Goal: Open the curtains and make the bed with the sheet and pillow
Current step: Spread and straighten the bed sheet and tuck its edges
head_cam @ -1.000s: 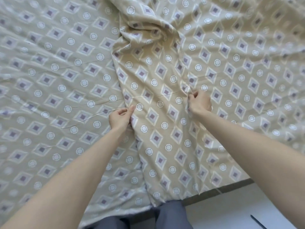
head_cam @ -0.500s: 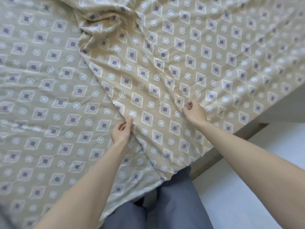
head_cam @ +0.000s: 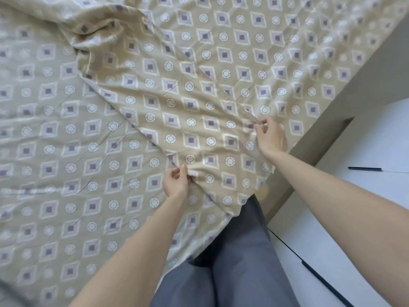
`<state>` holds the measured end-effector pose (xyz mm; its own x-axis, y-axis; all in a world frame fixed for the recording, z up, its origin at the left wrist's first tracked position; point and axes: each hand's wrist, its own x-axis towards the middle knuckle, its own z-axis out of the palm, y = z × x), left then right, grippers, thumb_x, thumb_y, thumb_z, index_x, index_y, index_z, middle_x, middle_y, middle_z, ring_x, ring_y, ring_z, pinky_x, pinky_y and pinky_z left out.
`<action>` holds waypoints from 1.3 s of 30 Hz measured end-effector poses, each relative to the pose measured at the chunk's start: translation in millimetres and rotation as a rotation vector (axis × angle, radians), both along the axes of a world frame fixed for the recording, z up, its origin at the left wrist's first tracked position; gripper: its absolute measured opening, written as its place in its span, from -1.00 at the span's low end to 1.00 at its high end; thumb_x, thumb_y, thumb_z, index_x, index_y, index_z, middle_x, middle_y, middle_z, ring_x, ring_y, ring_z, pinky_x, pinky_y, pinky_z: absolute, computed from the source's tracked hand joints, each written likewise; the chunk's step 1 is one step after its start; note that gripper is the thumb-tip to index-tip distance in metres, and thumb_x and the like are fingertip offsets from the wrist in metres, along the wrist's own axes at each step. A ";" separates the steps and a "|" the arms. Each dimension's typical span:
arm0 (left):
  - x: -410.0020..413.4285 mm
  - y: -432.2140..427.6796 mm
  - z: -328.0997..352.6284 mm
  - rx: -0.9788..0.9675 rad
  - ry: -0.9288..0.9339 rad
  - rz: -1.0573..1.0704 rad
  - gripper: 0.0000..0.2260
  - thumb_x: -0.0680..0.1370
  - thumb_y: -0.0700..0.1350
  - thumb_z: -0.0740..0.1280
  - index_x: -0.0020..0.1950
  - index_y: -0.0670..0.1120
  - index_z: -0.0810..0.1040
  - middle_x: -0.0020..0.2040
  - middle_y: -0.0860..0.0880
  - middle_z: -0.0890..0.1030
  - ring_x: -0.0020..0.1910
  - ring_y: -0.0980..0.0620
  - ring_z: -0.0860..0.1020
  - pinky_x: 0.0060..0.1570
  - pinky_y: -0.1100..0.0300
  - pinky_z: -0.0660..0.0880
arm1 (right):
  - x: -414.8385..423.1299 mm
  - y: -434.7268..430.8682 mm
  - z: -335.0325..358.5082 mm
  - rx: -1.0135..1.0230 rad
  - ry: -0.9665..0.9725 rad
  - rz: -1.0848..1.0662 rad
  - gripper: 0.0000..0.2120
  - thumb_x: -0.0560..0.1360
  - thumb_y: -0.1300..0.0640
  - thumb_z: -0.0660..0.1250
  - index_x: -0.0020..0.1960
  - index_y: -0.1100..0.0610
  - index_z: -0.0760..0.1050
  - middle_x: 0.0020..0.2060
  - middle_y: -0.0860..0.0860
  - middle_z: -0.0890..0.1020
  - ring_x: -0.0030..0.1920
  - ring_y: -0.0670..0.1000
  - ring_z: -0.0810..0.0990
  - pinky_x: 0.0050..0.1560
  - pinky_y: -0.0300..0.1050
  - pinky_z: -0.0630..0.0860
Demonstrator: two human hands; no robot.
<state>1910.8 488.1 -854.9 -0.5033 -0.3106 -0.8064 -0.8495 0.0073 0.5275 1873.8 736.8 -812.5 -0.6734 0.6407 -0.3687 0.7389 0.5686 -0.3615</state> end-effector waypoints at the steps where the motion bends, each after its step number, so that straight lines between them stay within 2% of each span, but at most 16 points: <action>1: 2.5 -0.6 0.3 0.008 -0.017 -0.028 -0.69 0.44 0.08 0.43 -0.04 -0.15 0.54 -0.01 -0.18 0.65 -0.03 -0.09 0.64 0.12 -0.02 0.56 | 4.3 1.3 1.3 -0.017 -0.022 -0.030 -0.81 0.59 0.00 0.16 0.01 0.11 0.44 -0.12 -0.03 0.47 -0.11 0.04 0.41 -0.15 -0.12 0.28; 3: 11.1 -0.5 2.2 0.015 -0.059 -0.143 -0.49 0.33 0.23 0.45 0.02 -0.17 0.58 0.01 -0.13 0.67 0.03 -0.09 0.64 0.16 0.00 0.54 | 19.6 8.4 4.1 -0.030 -0.087 -0.089 -0.77 0.61 -0.03 0.10 -0.04 0.11 0.39 -0.14 -0.01 0.47 -0.10 0.06 0.44 -0.13 -0.11 0.30; 4: 14.2 -0.3 3.4 0.030 -0.067 -0.188 -0.47 0.31 0.24 0.45 0.03 -0.16 0.59 0.02 -0.12 0.67 0.04 -0.09 0.64 0.17 0.01 0.54 | 25.8 11.3 3.7 -0.035 -0.128 -0.094 -0.77 0.61 -0.01 0.07 -0.06 0.12 0.37 -0.14 0.00 0.48 -0.10 0.08 0.45 -0.14 -0.10 0.30; 6: 28.1 6.2 9.9 0.058 -0.090 -0.268 -0.58 0.38 0.16 0.47 0.03 -0.13 0.58 0.02 -0.07 0.67 0.01 -0.03 0.64 0.13 0.11 0.54 | 50.9 19.0 1.8 -0.052 -0.212 -0.080 -0.80 0.61 0.03 0.06 -0.03 0.12 0.38 -0.09 0.04 0.51 -0.09 0.11 0.48 -0.17 -0.10 0.31; 8: 40.7 13.1 14.1 0.094 -0.118 -0.344 -0.70 0.43 0.04 0.47 0.01 -0.15 0.59 -0.05 -0.04 0.67 -0.10 0.05 0.63 -0.04 0.26 0.55 | 72.7 22.5 -2.9 -0.071 -0.265 -0.041 -0.78 0.59 0.05 0.11 0.11 0.15 0.41 0.09 0.09 0.51 0.00 0.13 0.51 -0.17 -0.09 0.32; 10: 52.2 20.7 16.9 0.153 -0.137 -0.428 -0.76 0.43 -0.06 0.48 -0.01 -0.17 0.60 -0.08 -0.04 0.67 -0.11 0.05 0.62 -0.04 0.23 0.57 | 84.0 23.3 -3.7 -0.064 -0.276 -0.013 -0.72 0.58 0.16 0.14 0.26 0.18 0.40 0.24 0.10 0.45 0.13 0.14 0.50 -0.11 -0.10 0.33; 11: 58.6 25.4 16.3 0.171 -0.153 -0.473 -0.76 0.41 -0.07 0.50 -0.03 -0.17 0.59 -0.11 -0.03 0.66 -0.10 0.04 0.62 0.01 0.16 0.58 | 87.8 24.6 -3.1 -0.054 -0.271 -0.005 -0.70 0.57 0.19 0.15 0.28 0.19 0.39 0.26 0.11 0.43 0.17 0.15 0.49 -0.08 -0.10 0.35; 13: 65.7 29.6 19.0 0.202 -0.217 -0.556 -0.72 0.35 -0.09 0.55 -0.07 -0.21 0.58 -0.19 -0.04 0.63 -0.17 0.04 0.60 -0.03 0.15 0.57 | 86.2 24.5 -1.2 -0.011 -0.270 0.046 -0.68 0.56 0.24 0.15 0.31 0.19 0.38 0.28 0.13 0.42 0.22 0.17 0.46 0.04 -0.04 0.39; 15: 74.8 36.7 19.0 0.285 -0.279 -0.628 -0.64 0.29 -0.14 0.54 -0.03 -0.31 0.59 -0.16 -0.13 0.62 -0.20 0.04 0.59 -0.10 0.21 0.55 | 87.4 31.4 0.3 0.076 -0.266 0.070 -0.69 0.55 0.32 0.12 0.28 0.21 0.38 0.25 0.17 0.43 0.20 0.22 0.47 0.06 -0.01 0.39; 17: 80.8 39.9 20.3 0.294 -0.282 -0.647 -0.74 0.35 -0.19 0.50 -0.06 -0.30 0.59 -0.18 -0.13 0.63 -0.23 0.08 0.60 -0.12 0.25 0.57 | 86.7 40.0 2.1 0.147 -0.242 0.055 -0.70 0.54 0.36 0.09 0.24 0.23 0.38 0.21 0.20 0.43 0.13 0.26 0.49 -0.02 -0.03 0.35; 20: 81.8 43.6 19.9 0.259 -0.287 -0.610 -0.83 0.48 -0.14 0.43 -0.02 -0.22 0.61 -0.13 -0.10 0.65 -0.12 0.04 0.63 0.08 0.17 0.57 | 79.0 54.2 5.8 0.197 -0.213 0.036 -0.68 0.54 0.38 0.06 0.23 0.23 0.40 0.18 0.21 0.44 0.09 0.26 0.50 -0.04 -0.05 0.33; 25: 75.9 50.5 15.6 0.228 -0.379 -0.513 -0.77 0.48 -0.06 0.45 -0.06 -0.23 0.58 -0.19 -0.10 0.64 -0.17 0.03 0.61 -0.08 0.23 0.58 | 65.9 62.3 -1.5 0.116 -0.279 -0.065 -0.67 0.53 0.36 0.10 0.26 0.21 0.40 0.23 0.19 0.45 0.18 0.25 0.49 0.11 0.03 0.43; 29: 70.9 53.1 14.1 0.158 -0.414 -0.516 -0.83 0.47 -0.14 0.46 -0.19 -0.19 0.53 -0.18 -0.13 0.66 -0.27 0.08 0.62 -0.26 0.32 0.57 | 59.2 48.2 -6.9 0.006 -0.174 -0.046 -0.74 0.52 0.17 0.21 0.21 0.10 0.40 0.24 0.08 0.38 0.17 0.15 0.48 0.00 -0.03 0.42; 33: 54.7 59.3 17.9 0.116 -0.460 -0.625 -0.85 0.45 -0.19 0.47 -0.19 -0.21 0.54 -0.24 -0.14 0.64 -0.36 0.08 0.61 -0.26 0.27 0.58 | 35.7 36.0 -9.3 -0.065 -0.017 0.046 -0.78 0.56 0.02 0.16 0.13 0.09 0.44 0.16 0.03 0.47 0.10 0.09 0.51 -0.08 -0.10 0.38; 36: 47.8 56.3 22.5 0.140 -0.480 -0.688 -0.84 0.43 -0.20 0.49 -0.10 -0.24 0.59 -0.25 -0.13 0.63 -0.49 0.13 0.60 -0.37 0.30 0.57 | 19.6 36.0 -10.2 -0.057 0.010 0.052 -0.84 0.58 0.04 0.17 0.02 0.08 0.48 0.00 0.02 0.61 0.00 0.08 0.56 -0.12 -0.11 0.39; 39: 49.3 54.3 23.2 0.107 -0.462 -0.687 -0.83 0.42 -0.19 0.50 -0.16 -0.24 0.56 -0.23 -0.14 0.64 -0.36 0.06 0.61 -0.30 0.26 0.59 | 7.6 43.8 -14.9 -0.039 0.051 -0.064 -0.89 0.59 0.10 0.18 -0.11 0.05 0.42 -0.12 0.05 0.65 -0.10 0.12 0.64 -0.06 -0.07 0.49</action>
